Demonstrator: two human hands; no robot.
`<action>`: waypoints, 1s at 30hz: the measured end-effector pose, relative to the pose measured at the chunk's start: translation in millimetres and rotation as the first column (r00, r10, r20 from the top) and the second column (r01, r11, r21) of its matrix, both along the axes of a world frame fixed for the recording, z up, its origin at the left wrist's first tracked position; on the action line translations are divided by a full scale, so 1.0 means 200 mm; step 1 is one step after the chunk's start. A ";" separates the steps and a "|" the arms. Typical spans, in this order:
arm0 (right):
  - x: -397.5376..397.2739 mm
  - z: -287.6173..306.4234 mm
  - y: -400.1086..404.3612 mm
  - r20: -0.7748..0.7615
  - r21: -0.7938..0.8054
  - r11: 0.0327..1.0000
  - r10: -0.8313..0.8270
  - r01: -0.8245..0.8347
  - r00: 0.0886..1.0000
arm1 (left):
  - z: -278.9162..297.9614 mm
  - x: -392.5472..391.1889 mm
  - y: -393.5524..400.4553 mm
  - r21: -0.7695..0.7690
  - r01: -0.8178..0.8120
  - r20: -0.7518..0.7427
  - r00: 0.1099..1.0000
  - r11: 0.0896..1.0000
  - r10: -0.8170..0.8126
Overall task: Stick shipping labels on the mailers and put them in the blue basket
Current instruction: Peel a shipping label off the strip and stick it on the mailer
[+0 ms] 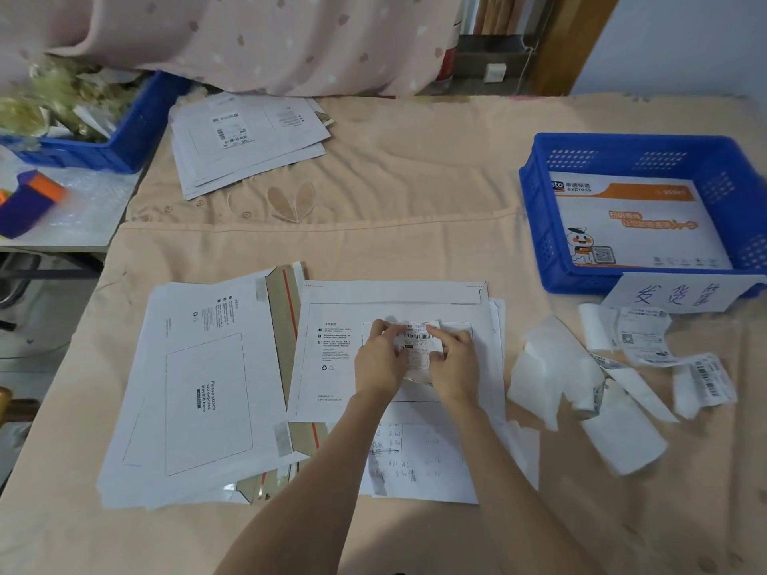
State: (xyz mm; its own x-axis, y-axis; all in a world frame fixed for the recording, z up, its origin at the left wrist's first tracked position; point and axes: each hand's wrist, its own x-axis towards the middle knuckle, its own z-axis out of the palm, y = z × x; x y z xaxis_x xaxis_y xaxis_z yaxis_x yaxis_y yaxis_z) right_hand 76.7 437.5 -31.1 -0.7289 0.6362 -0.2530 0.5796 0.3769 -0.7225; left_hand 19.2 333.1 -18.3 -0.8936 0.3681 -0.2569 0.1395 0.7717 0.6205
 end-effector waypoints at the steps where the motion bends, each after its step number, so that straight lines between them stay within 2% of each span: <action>1: 0.00 0.00 0.00 0.003 0.001 1.000 0.000 0.000 1.000 | 0.00 0.00 0.00 -0.005 0.002 0.000 1.000 1.000 -0.002; 13: 0.00 0.00 0.00 0.039 0.036 0.998 0.045 -0.046 0.998 | 0.03 -0.01 0.02 -0.110 0.065 0.003 0.998 0.992 -0.065; 15: 0.00 0.01 -0.01 0.063 0.111 0.991 0.067 -0.073 0.996 | 0.04 -0.01 0.02 -0.157 0.085 -0.012 0.996 0.984 -0.088; 17: 0.01 0.01 -0.01 0.086 0.273 0.958 0.069 -0.091 0.994 | 0.04 0.00 0.02 -0.196 0.104 -0.016 0.994 0.975 -0.109; 19: 0.01 0.02 -0.02 0.091 0.369 0.924 0.076 -0.104 0.993 | 0.05 0.00 0.01 -0.227 0.111 -0.024 0.993 0.968 -0.120; 21: 0.01 0.03 -0.03 0.139 0.366 0.921 0.091 -0.137 0.986 | 0.06 0.01 0.01 -0.251 0.108 -0.040 0.992 0.962 -0.122; 24: 0.02 0.05 -0.04 0.233 0.352 0.929 0.030 -0.113 0.972 | 0.06 0.02 0.00 -0.280 0.085 -0.059 0.993 0.956 -0.105; 30: 0.03 0.03 -0.03 0.216 0.254 0.966 -0.006 -0.051 0.976 | 0.08 0.00 -0.04 -0.284 0.076 -0.008 0.997 0.956 -0.081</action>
State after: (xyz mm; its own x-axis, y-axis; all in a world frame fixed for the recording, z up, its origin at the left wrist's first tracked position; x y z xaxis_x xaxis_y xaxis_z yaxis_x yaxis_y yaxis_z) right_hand 83.3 431.0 -24.4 -0.6907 0.6842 -0.2342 0.6988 0.5480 -0.4598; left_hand 18.4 324.6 -2.6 -0.8705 0.3517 -0.3442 0.2161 0.9016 0.3747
